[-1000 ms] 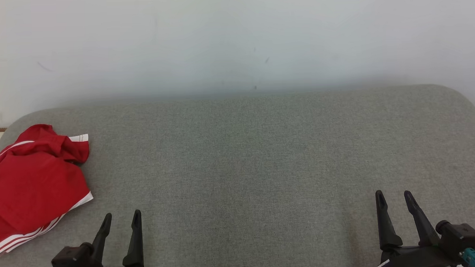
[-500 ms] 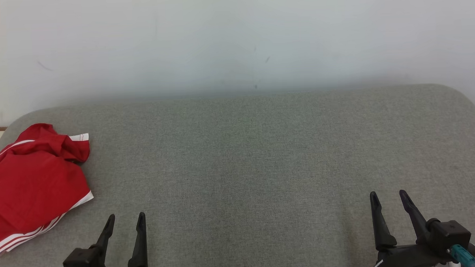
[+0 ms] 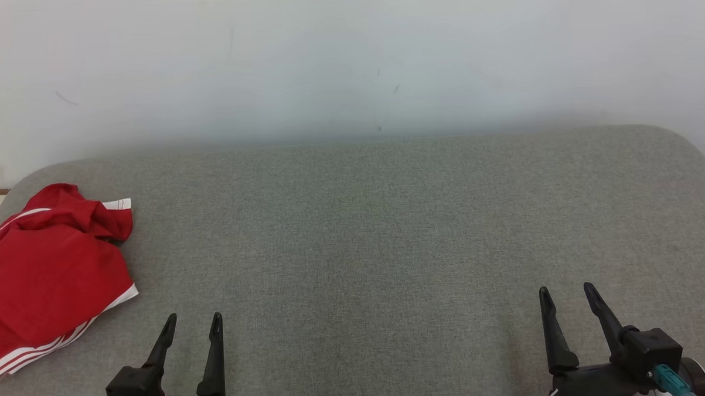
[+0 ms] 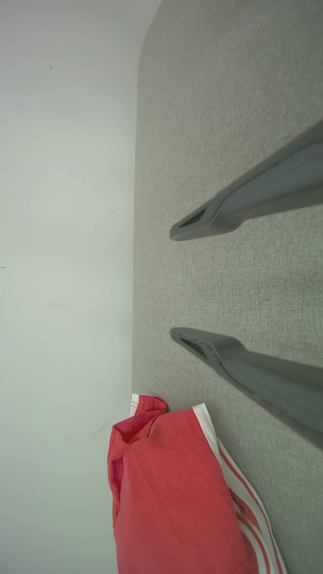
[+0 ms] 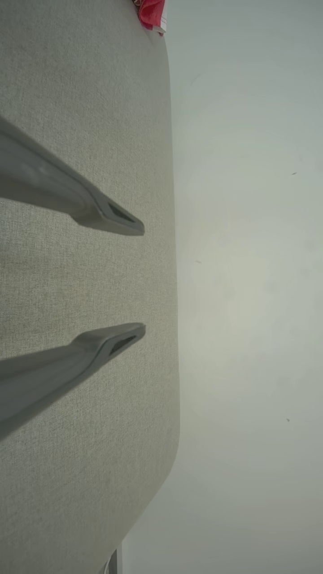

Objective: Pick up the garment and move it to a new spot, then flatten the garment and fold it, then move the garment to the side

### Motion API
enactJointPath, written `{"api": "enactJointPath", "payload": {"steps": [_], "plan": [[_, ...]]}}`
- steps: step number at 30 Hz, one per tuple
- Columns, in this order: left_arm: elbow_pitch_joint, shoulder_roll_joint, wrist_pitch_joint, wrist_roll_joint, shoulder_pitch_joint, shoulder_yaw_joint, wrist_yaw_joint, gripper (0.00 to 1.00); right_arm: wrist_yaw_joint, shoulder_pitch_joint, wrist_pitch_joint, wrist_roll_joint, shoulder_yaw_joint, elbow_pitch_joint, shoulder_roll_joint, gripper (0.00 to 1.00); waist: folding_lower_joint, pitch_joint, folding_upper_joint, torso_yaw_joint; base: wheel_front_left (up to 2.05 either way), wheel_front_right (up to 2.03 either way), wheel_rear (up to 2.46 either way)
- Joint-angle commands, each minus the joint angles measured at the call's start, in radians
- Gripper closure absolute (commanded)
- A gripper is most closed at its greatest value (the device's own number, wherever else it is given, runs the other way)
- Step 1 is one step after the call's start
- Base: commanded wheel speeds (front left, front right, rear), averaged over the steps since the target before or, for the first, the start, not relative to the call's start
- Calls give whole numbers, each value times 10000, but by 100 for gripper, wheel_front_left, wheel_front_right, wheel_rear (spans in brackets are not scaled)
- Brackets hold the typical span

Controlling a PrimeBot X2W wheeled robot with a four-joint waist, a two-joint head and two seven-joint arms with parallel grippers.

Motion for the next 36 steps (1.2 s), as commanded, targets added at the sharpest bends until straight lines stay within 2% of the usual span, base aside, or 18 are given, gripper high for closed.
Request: {"api": "enactJointPath", "payload": {"steps": [1, 11, 31, 36], "plan": [[61, 28, -123, 220, -134, -31, 22, 0, 4, -26, -80, -237, -41, -3, 17, 0, 0, -4, 0, -8, 0, 0, 0], [407, 59, -383, 625, -319, -138, 37, 0, 4, -16, -96, -732, -181, 40, 168, 0, 0, 3, 0, -43, 0, 0, 0], [647, 30, -368, 293, -360, -134, 144, 0, 4, 65, -118, -457, -189, -80, 243, 0, 0, 16, 0, 32, 0, 0, 0], [650, 36, -368, 264, -460, -167, 182, 0, 4, 23, -147, -400, -215, -100, 216, 0, 0, 24, 0, 290, 0, 0, 0]]}}
